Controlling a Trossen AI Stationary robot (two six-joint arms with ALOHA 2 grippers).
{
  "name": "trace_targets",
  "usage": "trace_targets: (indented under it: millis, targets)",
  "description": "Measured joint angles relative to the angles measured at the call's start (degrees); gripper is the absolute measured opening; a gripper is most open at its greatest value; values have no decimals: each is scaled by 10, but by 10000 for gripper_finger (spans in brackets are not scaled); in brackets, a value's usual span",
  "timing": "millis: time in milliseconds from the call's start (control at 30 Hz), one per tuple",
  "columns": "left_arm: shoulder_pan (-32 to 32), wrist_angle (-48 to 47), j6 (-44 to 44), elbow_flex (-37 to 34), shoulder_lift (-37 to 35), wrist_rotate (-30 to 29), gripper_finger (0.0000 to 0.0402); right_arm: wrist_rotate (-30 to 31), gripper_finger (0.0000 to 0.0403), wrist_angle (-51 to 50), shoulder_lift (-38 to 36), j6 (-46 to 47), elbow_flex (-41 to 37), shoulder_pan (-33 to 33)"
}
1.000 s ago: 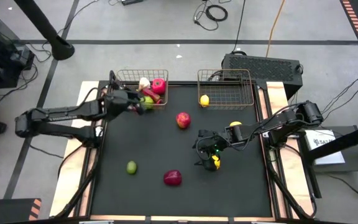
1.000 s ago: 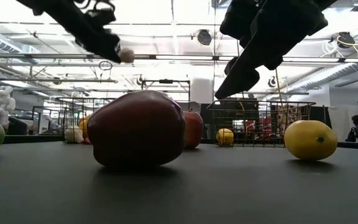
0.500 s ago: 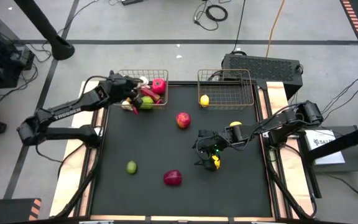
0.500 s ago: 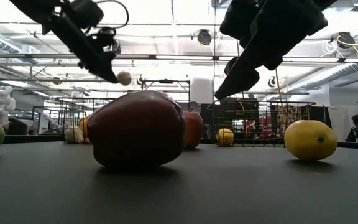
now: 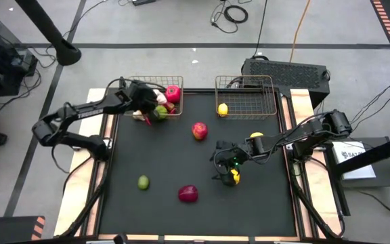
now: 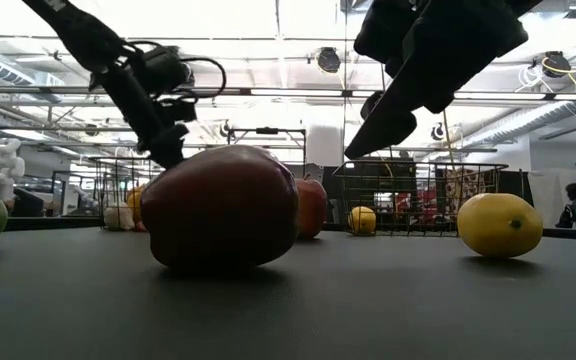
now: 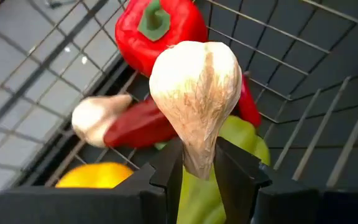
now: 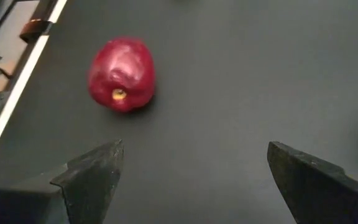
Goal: Sort produce into baskets
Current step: Put the garlic into the left wire basket, then put the top red apple into the right wire basket
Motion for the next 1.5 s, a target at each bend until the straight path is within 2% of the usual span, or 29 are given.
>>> trace_targets:
  millis: [467,767,933,1033,1233,1367,1500]
  targets:
    - [0,-44,31,40,30,22,96,17,384,0,0,-3,0,0]
    - [0,-80,65,77,30,13,174,17,384,1,0,-9,0,0]
    - [-2,-85,59,105,28,-26,181,17,384,1,0,-9,0,0]
    - [-11,-87,31,130,14,-29,182,16,384,1,0,-11,0,0]
    - [-72,-102,-50,161,-47,-29,182,16,384,1,0,-14,0,0]
    - [-140,-108,-120,161,-85,-28,182,22,384,3,0,10,0,0]
    - [-215,-97,-164,161,-94,-29,182,50,384,27,0,30,0,-2]
